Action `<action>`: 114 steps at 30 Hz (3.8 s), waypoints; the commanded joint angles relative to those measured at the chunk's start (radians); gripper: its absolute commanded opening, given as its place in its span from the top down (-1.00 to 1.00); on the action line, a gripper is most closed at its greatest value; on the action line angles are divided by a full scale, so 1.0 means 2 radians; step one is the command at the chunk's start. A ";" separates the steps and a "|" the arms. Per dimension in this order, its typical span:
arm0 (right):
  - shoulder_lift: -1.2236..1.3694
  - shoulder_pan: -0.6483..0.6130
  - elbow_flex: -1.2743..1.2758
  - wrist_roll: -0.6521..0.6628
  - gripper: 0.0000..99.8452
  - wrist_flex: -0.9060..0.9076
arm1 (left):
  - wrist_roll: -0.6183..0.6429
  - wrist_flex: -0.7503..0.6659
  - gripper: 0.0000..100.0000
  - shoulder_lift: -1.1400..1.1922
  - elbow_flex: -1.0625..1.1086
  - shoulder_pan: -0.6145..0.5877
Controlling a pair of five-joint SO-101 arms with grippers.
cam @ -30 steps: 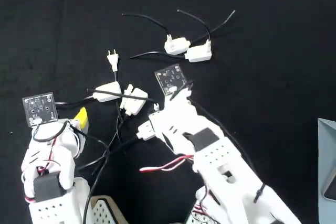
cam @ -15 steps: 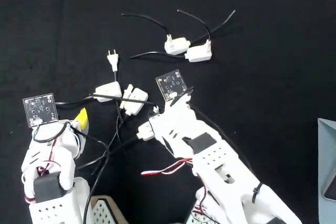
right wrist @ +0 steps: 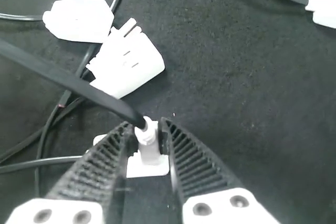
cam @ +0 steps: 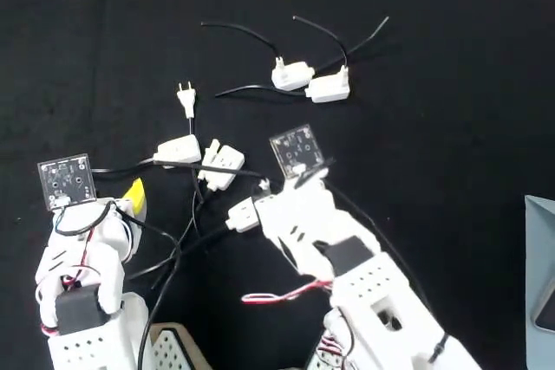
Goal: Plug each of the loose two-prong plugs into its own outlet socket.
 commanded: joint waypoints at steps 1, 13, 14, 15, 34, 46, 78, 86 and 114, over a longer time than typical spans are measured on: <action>-0.038 0.007 0.016 0.001 0.97 -0.003 | 0.002 0.001 0.50 -0.004 -0.003 -0.001; 0.013 -0.015 0.036 -0.001 0.97 -0.068 | 0.002 0.001 0.50 -0.004 -0.003 -0.001; 0.019 -0.015 0.036 -0.001 0.97 -0.076 | 0.002 0.001 0.50 -0.004 -0.003 -0.001; 0.024 -0.015 0.037 -0.001 0.97 -0.079 | 0.002 0.001 0.50 -0.004 -0.003 -0.001; 0.175 -0.018 -0.041 0.038 0.97 -0.008 | 0.002 0.002 0.50 -0.004 -0.002 -0.001; 0.182 -0.008 -0.105 0.036 0.97 -0.008 | 0.002 0.001 0.50 -0.004 -0.001 -0.001; 0.326 0.252 -0.263 -0.015 0.97 -0.212 | 0.001 -0.009 0.50 -0.004 0.010 0.000; 0.411 0.267 -0.344 -0.021 0.81 -0.104 | 0.001 -0.021 0.50 -0.004 0.020 -0.001; 0.462 -0.031 -0.425 0.005 0.60 -0.008 | 0.003 -0.022 0.50 -0.004 0.016 -0.028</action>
